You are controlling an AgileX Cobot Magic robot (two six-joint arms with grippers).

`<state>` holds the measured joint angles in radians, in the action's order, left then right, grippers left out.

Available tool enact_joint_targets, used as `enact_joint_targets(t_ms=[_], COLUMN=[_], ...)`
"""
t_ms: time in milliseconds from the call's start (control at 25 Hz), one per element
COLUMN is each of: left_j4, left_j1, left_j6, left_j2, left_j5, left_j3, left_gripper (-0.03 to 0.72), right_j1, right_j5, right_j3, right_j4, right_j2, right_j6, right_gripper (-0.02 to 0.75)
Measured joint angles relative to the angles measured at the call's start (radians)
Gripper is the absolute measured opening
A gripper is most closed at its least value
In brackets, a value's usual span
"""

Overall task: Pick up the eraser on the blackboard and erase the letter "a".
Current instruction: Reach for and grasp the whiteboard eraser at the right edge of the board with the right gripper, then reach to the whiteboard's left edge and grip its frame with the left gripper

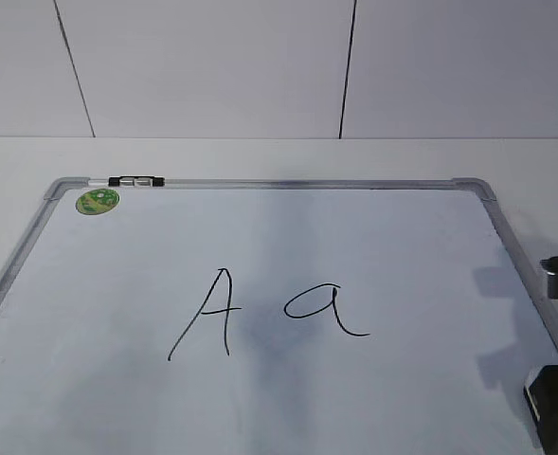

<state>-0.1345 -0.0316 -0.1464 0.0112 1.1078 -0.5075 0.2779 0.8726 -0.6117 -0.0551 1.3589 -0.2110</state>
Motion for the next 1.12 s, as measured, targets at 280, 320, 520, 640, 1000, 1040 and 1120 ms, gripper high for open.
enact_joint_targets(t_ms=[280,320,520,640,1000,1040,1120], left_j4=[0.0,0.0,0.0,0.0,0.0,-0.001,-0.001], left_j1=[0.0,0.0,0.0,0.0,0.0,0.0,0.0], left_j6=[0.0,0.0,0.0,0.0,0.0,0.0,0.0], left_j2=[0.0,0.0,0.0,0.0,0.0,0.0,0.0], left_j5=[0.0,0.0,0.0,0.0,0.0,0.0,0.0], left_j3=[0.0,0.0,0.0,0.0,0.0,0.0,0.0], left_gripper=[0.253,0.253,0.253,0.253,0.253,0.253,0.253], right_j1=[0.0,0.0,0.0,0.0,0.0,0.0,0.0], right_j5=[-0.007,-0.007,-0.013,-0.015,-0.015,-0.015,-0.015], right_j3=[0.0,0.0,0.0,0.0,0.0,0.0,0.0], right_j4=[-0.002,-0.002,-0.002,-0.002,-0.002,-0.002,-0.002], right_j2=[0.0,0.0,0.0,0.0,0.024,0.027,0.03], right_j6=[0.0,0.0,0.0,0.0,0.0,0.0,0.0], right_gripper=[0.622,0.622,0.622,0.622,0.62,0.62,0.62])
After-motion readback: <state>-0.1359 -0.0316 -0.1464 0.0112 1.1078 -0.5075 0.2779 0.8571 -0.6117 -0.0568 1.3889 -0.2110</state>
